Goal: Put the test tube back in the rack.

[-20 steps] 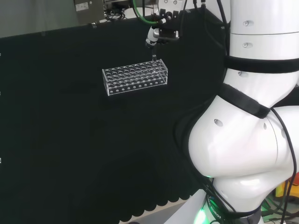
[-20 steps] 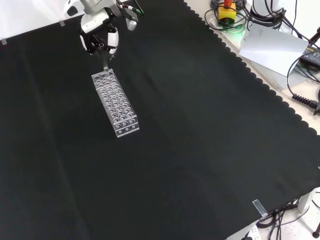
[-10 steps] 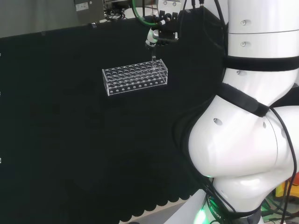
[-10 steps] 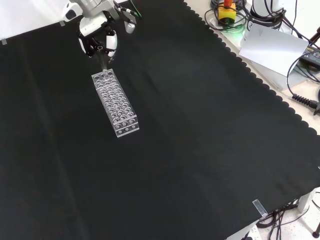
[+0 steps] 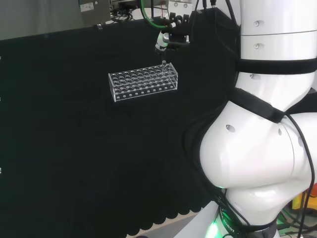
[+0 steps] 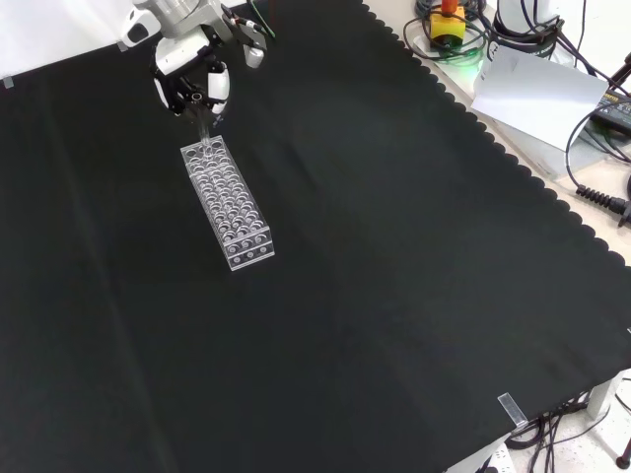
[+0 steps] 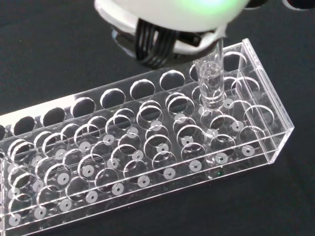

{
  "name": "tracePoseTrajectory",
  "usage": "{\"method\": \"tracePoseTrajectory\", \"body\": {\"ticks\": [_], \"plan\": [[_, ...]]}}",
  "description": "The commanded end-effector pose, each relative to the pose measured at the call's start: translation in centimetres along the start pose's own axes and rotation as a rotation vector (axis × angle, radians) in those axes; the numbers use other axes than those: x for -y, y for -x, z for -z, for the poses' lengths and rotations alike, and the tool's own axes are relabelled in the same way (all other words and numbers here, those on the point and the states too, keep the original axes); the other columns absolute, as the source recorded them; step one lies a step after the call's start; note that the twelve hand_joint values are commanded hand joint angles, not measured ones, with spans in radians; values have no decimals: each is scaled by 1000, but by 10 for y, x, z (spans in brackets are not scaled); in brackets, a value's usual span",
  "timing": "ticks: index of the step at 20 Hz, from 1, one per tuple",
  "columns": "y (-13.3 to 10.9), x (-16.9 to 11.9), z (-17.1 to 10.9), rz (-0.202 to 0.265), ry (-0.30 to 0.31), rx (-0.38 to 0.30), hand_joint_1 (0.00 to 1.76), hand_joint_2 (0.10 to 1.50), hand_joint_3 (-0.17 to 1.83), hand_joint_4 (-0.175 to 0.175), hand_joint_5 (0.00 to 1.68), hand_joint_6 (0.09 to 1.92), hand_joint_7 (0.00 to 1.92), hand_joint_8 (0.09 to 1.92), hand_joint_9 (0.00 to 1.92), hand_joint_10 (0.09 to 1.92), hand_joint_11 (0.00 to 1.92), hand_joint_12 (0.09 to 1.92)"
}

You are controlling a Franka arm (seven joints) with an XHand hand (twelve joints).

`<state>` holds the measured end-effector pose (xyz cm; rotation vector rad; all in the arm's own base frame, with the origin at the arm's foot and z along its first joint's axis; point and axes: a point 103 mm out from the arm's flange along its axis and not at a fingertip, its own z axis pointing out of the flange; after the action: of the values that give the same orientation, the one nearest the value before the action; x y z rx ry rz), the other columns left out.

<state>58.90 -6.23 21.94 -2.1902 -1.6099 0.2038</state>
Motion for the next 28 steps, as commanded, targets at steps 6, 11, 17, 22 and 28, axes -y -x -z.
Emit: {"method": "tracePoseTrajectory", "body": {"ticks": [6, 11, 17, 22, 28], "plan": [[6, -7, -13, -5, -13, -3, 1224, 682, 589, -175, 1315, 554, 1717, 422, 1623, 460, 1153, 920], [7, -10, -16, -8, -25, -2, 1224, 682, 589, -175, 1315, 554, 1717, 422, 1623, 460, 1153, 921], [8, -19, -25, -6, -38, -4, 1224, 682, 589, -175, 1315, 554, 1717, 422, 1623, 460, 1153, 921], [8, -22, -28, -9, -49, -5, 1224, 682, 589, -175, 1315, 554, 1717, 422, 1623, 460, 1153, 921], [9, -26, -38, -11, -63, -4, 1224, 682, 589, -175, 1314, 554, 1717, 422, 1623, 461, 1153, 921]]}}
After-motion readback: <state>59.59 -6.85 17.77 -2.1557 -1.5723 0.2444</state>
